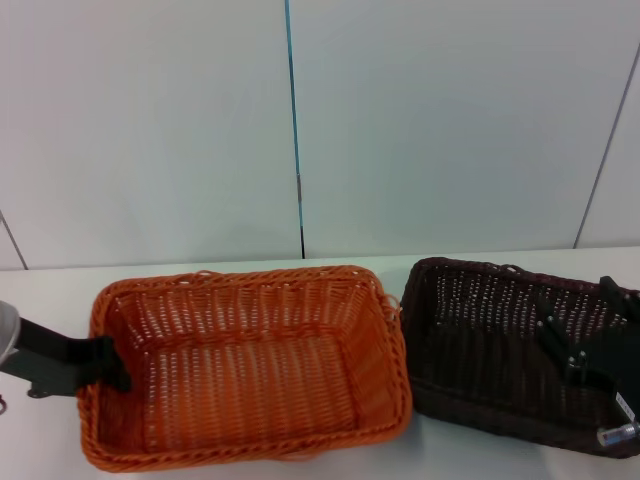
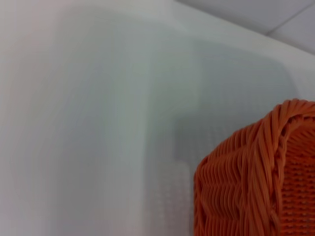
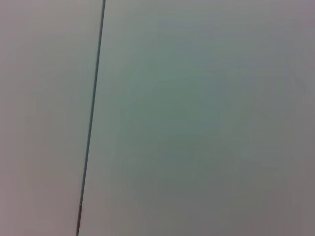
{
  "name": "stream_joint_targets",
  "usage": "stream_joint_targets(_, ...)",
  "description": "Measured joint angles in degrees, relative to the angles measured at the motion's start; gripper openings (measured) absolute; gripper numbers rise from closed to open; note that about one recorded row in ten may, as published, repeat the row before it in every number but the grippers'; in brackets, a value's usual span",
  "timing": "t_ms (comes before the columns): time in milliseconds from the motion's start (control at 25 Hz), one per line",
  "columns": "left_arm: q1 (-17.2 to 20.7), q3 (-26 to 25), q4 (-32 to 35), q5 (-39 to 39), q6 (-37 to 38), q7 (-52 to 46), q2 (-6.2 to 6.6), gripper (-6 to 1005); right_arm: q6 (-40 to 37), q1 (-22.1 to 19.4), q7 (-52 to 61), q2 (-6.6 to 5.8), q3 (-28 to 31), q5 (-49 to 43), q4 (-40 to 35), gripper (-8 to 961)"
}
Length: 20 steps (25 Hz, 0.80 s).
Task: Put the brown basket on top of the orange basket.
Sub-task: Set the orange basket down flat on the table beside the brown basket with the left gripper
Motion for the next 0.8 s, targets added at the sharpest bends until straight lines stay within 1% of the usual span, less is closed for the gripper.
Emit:
stream_joint_targets(160,-1.3,0.0,2.0,-0.1,1.0,0.0,-0.63,134,0.0,0.0,0.0,-0.05,0.0,0.0,0.0,681)
stream_joint_targets(320,-2.0,0.0,2.5,-0.1,2.4,-0.1,-1.32,133,0.0,-0.1,0.0,-0.06,0.0,-0.1,-0.1,681)
stream_joint_targets(440,-2.5,0.0,2.9,-0.1,3.4,-0.2,-1.49,133,0.0,-0.5,0.0,-0.06,0.0,0.0,-0.1,681)
stream_joint_targets(640,-2.6,0.0,3.2,0.1,4.0,-0.3,-1.13,133,0.0,-1.1,0.0,-0.06,0.1,0.0,0.1,681)
stream_joint_targets(680,-2.5,0.0,3.5,0.2,4.7,-0.4,-0.68,133,-0.1,-1.2,0.0,-0.06,0.1,0.0,0.1,681)
stream_joint_targets(800,-2.4,-0.1,4.4,0.2,5.9,-0.3,0.09,133,-0.2,-1.3,0.0,-0.12,0.1,0.0,0.2,681)
